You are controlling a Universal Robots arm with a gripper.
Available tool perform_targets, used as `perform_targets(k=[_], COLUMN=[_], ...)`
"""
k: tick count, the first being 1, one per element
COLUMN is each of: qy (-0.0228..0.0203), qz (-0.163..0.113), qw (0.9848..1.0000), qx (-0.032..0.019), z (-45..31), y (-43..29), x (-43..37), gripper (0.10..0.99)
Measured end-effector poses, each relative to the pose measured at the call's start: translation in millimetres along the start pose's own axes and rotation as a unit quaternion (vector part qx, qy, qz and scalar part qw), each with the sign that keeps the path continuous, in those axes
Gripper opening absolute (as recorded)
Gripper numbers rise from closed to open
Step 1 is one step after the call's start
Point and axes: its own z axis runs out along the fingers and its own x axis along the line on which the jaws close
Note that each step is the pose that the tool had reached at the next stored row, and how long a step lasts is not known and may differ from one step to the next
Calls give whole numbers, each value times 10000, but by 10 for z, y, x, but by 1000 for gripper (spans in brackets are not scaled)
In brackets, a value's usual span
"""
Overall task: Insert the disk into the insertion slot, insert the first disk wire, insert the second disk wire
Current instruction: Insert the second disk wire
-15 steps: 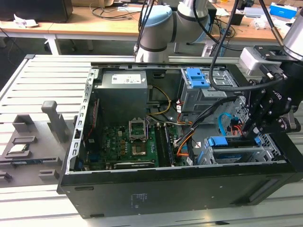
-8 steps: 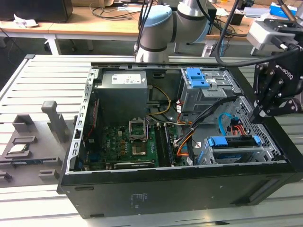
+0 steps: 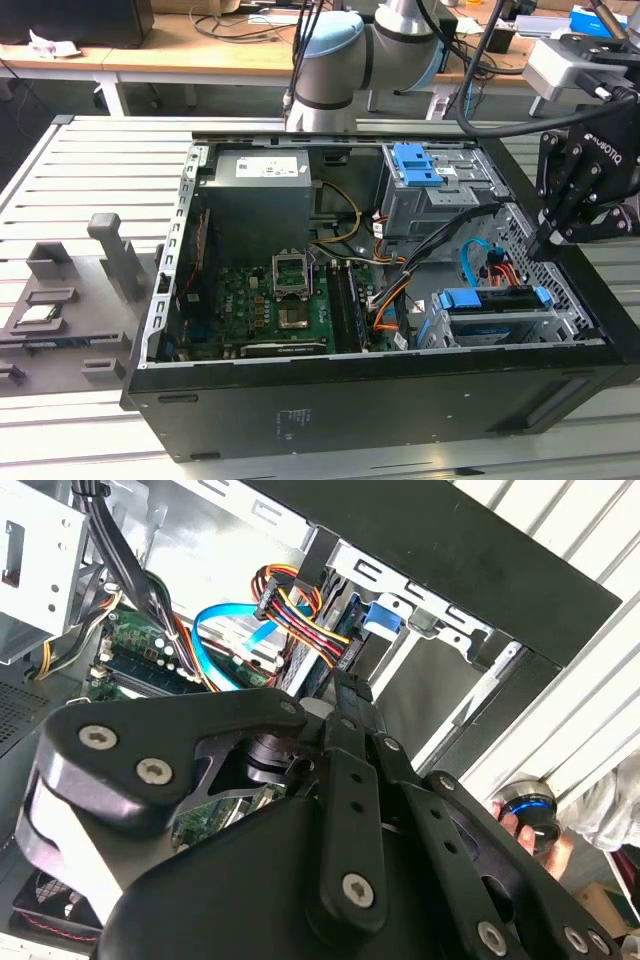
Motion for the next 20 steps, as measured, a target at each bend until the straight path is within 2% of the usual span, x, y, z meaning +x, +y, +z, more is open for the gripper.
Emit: perform_targets(k=[2, 3, 4, 5, 8, 9, 10, 11, 12, 16, 20], qy=[0, 0, 0, 1, -2, 0, 0, 0, 0, 1, 2], qz=[0, 0, 0, 0, -2, -9, -17, -28, -39, -68, -99], qw=[10000, 10000, 10000, 10000, 10000, 10000, 10000, 10000, 10000, 10000, 10000], qx=[0, 0, 0, 0, 0, 0, 0, 1, 1, 2, 3], z=[-1, -1, -1, -2, 6, 13, 29, 57, 79, 117, 151], y=[0, 0, 0, 0, 7, 27, 82, 170, 219, 291, 377], x=[0, 0, 0, -2, -26, -38, -52, -70, -88, -122, -122], gripper=[114, 235, 235, 302, 302, 302, 302, 302, 302, 302, 302])
